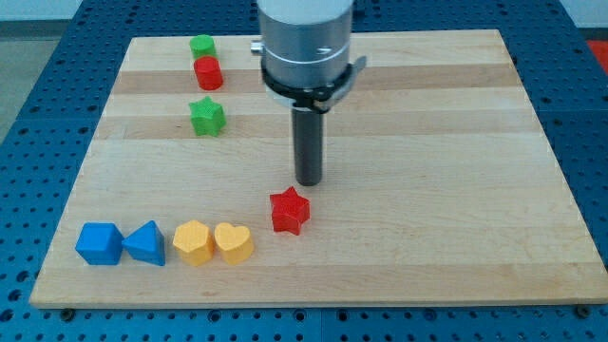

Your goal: Move the red star to the right side of the heart

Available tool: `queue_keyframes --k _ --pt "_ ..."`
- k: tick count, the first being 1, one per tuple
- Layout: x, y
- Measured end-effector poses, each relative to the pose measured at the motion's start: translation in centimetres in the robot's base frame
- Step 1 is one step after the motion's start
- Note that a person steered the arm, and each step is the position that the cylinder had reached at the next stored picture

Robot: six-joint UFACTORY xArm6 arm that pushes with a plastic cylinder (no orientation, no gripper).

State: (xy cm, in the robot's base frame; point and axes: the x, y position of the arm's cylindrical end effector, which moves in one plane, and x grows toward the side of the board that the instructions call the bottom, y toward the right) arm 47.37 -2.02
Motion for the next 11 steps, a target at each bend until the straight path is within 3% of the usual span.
queue_keyframes --k 11 --pt "5.9 -1.6"
